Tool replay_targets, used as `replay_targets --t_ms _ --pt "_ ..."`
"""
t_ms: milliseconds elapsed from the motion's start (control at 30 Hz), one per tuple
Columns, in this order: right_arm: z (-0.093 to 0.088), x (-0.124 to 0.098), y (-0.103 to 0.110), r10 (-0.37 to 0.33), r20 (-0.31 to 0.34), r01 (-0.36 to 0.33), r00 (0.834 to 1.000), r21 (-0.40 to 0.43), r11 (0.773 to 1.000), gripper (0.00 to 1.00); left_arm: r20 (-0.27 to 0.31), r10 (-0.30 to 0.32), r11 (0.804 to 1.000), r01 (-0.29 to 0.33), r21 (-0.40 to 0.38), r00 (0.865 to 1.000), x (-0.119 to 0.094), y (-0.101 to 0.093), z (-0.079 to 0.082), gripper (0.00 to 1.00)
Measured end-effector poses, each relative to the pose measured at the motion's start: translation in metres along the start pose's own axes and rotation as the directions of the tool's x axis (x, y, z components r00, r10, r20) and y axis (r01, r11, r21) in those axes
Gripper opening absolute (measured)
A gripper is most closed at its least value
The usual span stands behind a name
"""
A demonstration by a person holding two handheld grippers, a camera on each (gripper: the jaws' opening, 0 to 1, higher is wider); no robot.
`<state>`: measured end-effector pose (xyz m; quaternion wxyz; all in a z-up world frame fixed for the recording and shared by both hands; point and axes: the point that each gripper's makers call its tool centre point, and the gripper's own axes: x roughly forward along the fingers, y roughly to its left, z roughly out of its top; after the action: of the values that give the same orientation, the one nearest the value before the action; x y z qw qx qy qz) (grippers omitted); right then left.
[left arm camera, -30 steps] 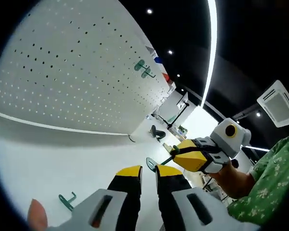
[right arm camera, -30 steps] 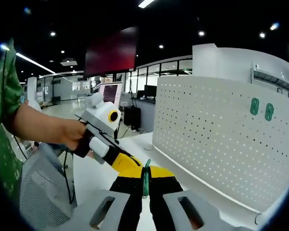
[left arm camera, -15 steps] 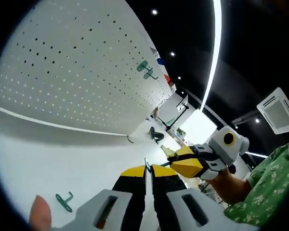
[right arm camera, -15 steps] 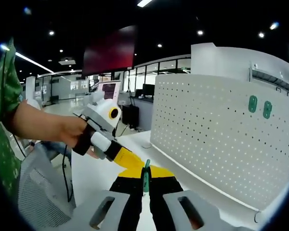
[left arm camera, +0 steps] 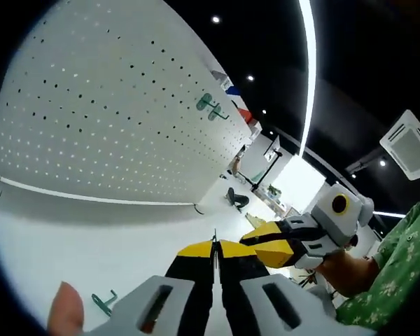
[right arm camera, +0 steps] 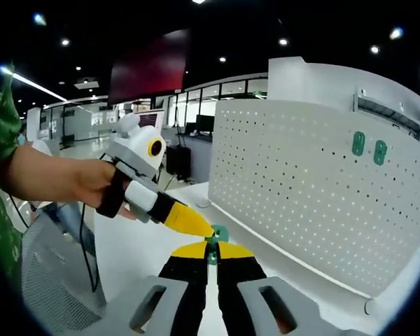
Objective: Insert the hook assembly into the mounting plate slot until the hook locks in place.
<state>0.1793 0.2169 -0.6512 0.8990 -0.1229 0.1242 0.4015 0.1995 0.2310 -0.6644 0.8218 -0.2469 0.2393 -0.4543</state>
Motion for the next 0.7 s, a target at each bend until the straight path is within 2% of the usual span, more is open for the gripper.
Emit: replay_targets --t_ms 133,200,467,700 --pt "-0.002 0.002 -0.003 -0.048 -0.028 0.047 0.998 -0.052 0.998 0.04 0.034 0.012 1.0 -0.012 -0.003 0.999 0.002 -0.003 0.005 0.01" --pt "-0.002 0.004 -0.004 -0.063 -0.031 0.061 0.998 -0.067 0.996 0.04 0.033 0.012 1.0 -0.012 0.003 0.999 0.004 -0.005 0.005 0.01" --pt "-0.004 0.007 -0.01 -0.086 -0.058 0.083 0.995 -0.052 0.995 0.04 0.027 0.025 0.997 -0.027 0.075 0.999 0.006 -0.011 0.007 0.01" --pt "-0.007 0.009 -0.012 -0.095 -0.071 0.092 0.993 -0.057 0.994 0.02 0.023 0.03 0.994 -0.032 0.105 0.999 0.008 -0.013 0.007 0.01"
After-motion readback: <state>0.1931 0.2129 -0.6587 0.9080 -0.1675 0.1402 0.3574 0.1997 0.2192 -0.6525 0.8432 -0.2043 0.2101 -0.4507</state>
